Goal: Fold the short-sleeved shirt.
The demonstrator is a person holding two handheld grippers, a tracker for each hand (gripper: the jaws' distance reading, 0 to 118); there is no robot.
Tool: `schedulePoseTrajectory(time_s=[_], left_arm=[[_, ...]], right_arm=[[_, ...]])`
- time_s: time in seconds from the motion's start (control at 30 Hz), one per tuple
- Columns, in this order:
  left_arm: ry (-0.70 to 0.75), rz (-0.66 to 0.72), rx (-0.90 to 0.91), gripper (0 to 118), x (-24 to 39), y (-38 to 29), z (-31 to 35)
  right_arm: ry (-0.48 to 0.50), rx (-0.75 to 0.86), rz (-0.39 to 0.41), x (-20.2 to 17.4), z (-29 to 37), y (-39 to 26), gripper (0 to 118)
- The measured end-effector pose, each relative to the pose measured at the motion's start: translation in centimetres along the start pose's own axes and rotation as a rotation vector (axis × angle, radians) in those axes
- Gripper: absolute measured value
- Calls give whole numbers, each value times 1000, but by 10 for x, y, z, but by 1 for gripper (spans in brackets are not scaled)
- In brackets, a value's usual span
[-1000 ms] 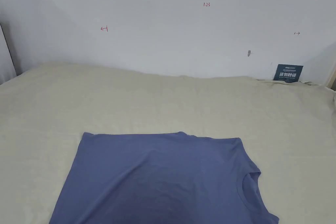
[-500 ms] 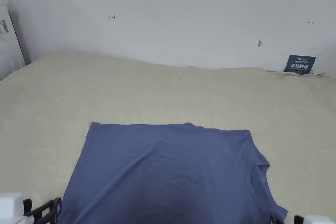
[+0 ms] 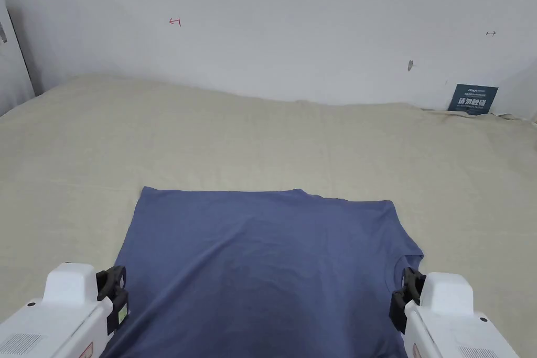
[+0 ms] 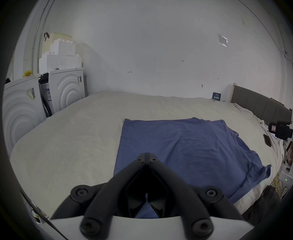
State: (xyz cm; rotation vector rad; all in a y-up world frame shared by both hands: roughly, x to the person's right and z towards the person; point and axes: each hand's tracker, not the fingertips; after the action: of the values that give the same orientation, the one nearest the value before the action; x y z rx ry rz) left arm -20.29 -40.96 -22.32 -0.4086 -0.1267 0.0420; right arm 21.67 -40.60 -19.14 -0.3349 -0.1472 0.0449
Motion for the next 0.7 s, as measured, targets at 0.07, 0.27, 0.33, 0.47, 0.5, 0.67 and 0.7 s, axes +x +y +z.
schedulePoseTrajectory(time_s=[0.07, 0.27, 0.33, 0.47, 0.5, 0.67, 0.7], left_arm=[[12, 2, 18, 0, 0, -4, -2], [47, 31, -47, 0, -15, -8, -10], [57, 62, -106, 0, -24, -9, -11], [19, 139, -240, 0, -49, -17, -6], [17, 154, -267, 0, -54, -21, -3], [57, 199, -341, 4, -76, -44, 8], [56, 210, -356, 19, -79, -48, 8]], right_arm=[[-15, 3, 8, -1, 1, 0, 0], [-21, -8, -5, -2, -3, -3, 0], [-15, -13, -4, -3, -3, -4, 0], [-1, -26, 7, -5, -3, -7, 0], [2, -29, 8, -5, -3, -7, 0], [17, -43, 12, -11, -3, -13, 0], [22, -45, 11, -12, -3, -14, 0]])
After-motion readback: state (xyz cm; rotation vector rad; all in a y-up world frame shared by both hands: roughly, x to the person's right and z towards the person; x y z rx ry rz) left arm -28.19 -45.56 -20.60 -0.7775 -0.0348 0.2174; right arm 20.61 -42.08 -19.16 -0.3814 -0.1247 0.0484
